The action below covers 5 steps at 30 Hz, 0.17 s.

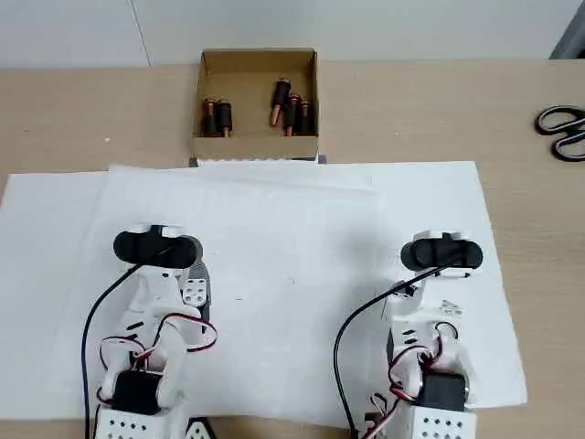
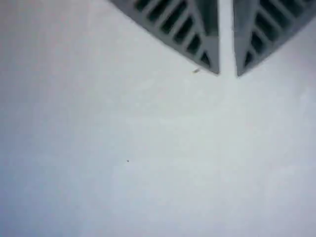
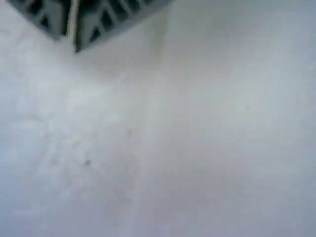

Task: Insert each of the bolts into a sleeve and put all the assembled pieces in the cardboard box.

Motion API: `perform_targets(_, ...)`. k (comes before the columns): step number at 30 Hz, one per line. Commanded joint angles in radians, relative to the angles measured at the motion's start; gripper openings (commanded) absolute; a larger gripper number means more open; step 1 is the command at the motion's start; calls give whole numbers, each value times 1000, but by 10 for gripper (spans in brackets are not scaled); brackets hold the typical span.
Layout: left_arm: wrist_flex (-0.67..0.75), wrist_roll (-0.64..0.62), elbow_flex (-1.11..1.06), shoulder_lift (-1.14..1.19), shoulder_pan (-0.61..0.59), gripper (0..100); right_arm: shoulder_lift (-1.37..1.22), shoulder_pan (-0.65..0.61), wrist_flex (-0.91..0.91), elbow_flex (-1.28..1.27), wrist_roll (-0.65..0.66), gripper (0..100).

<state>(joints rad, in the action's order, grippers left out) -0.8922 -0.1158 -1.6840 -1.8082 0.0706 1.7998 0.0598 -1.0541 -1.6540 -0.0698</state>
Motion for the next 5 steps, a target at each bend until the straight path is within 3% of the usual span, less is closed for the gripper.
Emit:
perform_targets(1,-3,0,4,-9,8,6,15,8,24,5,6,5)
perform_targets(5,-3,0,4,-9,8,6,15,8,24,5,6,5)
